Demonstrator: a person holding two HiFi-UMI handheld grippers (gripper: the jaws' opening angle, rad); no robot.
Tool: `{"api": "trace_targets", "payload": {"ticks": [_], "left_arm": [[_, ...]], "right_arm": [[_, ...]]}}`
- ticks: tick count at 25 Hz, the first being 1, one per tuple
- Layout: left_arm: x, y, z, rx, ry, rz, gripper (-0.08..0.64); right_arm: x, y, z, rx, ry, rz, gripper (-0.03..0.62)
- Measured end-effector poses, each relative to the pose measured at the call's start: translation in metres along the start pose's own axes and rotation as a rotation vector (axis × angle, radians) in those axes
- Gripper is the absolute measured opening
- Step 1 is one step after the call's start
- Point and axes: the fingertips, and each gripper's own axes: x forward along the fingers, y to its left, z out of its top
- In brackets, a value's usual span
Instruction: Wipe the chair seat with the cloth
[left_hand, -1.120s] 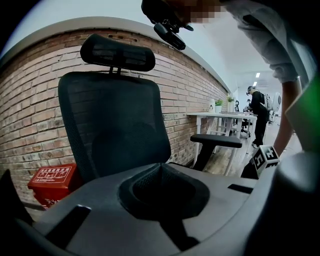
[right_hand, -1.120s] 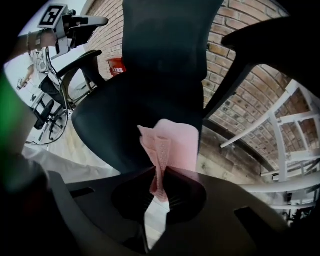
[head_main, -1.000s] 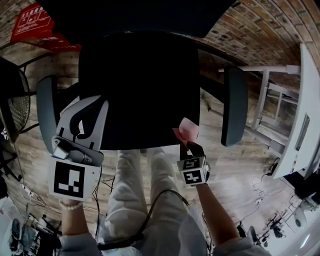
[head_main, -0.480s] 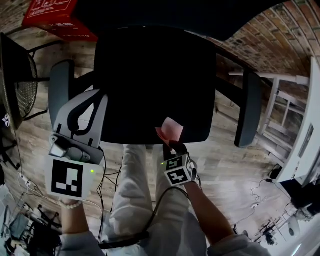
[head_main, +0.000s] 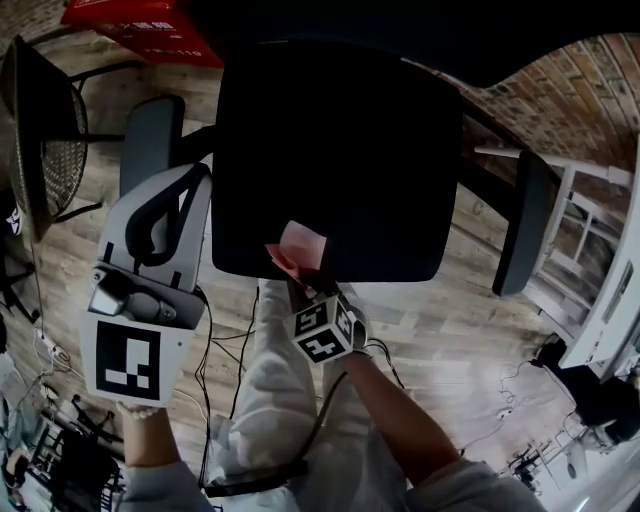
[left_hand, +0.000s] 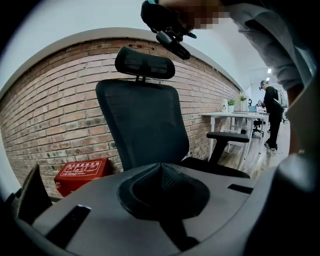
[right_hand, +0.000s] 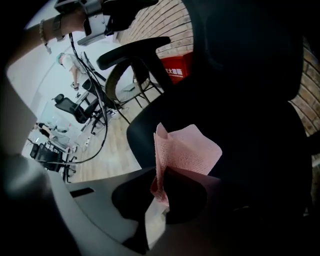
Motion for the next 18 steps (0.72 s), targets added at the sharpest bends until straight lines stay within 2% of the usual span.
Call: {"api": "trace_targets", "payload": {"ticks": [9, 18], "left_arm": [[-0.011, 0.017, -0.008, -0.011, -0.009, 0.008, 0.018], [-0.01, 0.016, -0.015, -0.013, 0.001, -0.007, 0.018]], "right_arm": [[0.03, 0.072, 0.047, -0.149, -0.021, 0.123, 0.054], [0.04, 0.102, 0.049, -0.294, 0.001, 0.182, 0.054]]}}
